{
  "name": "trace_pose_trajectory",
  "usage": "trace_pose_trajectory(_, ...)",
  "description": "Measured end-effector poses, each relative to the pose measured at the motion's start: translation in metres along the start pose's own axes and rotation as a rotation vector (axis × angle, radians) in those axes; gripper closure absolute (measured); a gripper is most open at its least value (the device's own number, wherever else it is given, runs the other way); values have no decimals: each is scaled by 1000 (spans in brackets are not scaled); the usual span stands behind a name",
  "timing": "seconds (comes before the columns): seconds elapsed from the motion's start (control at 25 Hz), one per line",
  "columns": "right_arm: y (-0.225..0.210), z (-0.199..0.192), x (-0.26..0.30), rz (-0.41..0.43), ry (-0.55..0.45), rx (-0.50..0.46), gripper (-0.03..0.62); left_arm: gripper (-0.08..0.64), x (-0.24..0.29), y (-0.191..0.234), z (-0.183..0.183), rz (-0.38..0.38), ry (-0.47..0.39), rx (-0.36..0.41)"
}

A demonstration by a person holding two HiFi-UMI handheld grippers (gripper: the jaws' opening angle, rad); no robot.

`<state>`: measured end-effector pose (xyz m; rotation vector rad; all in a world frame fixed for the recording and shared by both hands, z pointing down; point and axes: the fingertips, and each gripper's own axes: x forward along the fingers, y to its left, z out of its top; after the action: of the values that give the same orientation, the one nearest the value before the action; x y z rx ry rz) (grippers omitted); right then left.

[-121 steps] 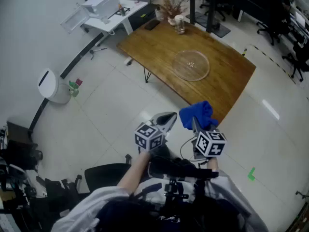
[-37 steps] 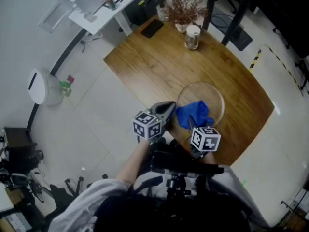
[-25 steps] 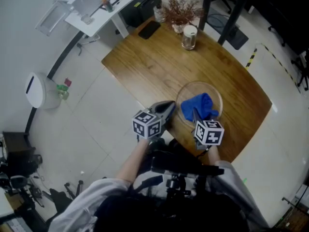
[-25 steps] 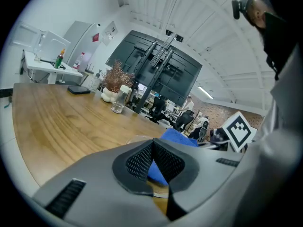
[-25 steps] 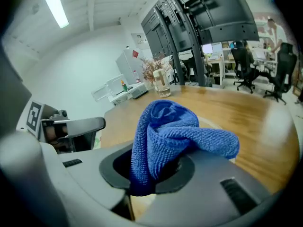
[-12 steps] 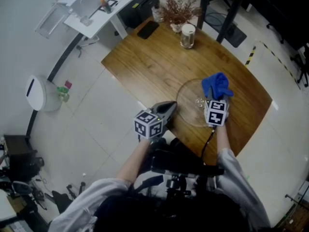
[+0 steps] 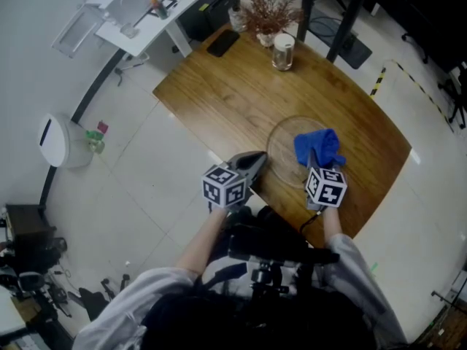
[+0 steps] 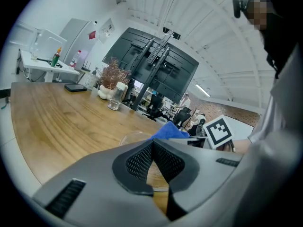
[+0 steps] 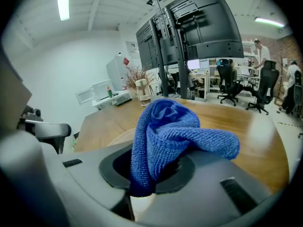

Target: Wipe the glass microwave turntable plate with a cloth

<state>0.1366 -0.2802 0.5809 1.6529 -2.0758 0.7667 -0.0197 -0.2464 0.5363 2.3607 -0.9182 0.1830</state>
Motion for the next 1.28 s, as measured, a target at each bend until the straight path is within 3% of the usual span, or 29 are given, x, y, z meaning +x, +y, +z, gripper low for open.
trace_pose_trajectory(0.32,47,-55,-55,109,69,-12,514,560,2,-8,-1,-31,9,3)
trace_pose_trajectory(0.6,58,-83,-83,118,104,28,514,561,3,-15,-14,-58,42,4)
trace_pose_trajectory(0.76,39,-61,-83,83,56,6,514,560,4,-20,-16,-73,50,11)
trace_pose_trajectory(1.04,-31,15,-46,-71,-64,-59,514,560,-2,-17,-14,-62,44,18)
trace_pose_trajectory(1.28,-72,45,-3,-165,-53,-36,514,560,-9,-13,-13,-53,37,20)
